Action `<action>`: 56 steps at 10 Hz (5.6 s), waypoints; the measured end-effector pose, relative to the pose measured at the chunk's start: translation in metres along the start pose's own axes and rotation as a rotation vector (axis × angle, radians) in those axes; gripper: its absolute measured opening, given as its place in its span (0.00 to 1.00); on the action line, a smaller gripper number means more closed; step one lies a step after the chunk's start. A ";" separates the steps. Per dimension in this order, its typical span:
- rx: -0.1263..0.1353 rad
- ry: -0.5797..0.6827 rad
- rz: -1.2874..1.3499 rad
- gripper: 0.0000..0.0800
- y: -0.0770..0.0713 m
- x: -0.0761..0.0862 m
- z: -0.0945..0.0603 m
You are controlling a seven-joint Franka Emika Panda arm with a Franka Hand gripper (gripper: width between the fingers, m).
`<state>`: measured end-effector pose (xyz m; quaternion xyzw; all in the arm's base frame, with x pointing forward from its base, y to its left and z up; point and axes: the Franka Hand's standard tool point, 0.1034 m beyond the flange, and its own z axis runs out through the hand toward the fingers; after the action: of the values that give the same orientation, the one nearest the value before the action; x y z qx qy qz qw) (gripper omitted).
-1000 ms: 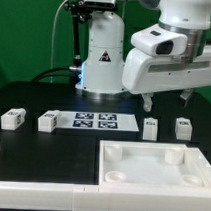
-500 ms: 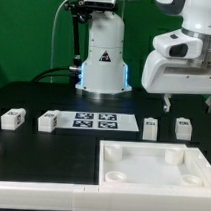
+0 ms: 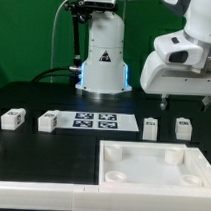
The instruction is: Assemble one leg
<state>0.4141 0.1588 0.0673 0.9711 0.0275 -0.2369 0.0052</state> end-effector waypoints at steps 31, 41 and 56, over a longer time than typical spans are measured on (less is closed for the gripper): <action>0.055 -0.441 0.079 0.36 -0.013 -0.027 0.015; 0.079 -0.102 0.076 0.36 -0.011 -0.019 -0.038; 0.054 0.829 -0.108 0.36 0.057 0.116 -0.123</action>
Offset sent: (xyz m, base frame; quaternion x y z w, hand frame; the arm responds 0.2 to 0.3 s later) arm -0.0149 0.0214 -0.0049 0.0505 -0.1896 0.0627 0.9786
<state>0.5765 0.1111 0.1225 0.9812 0.0720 0.1736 -0.0444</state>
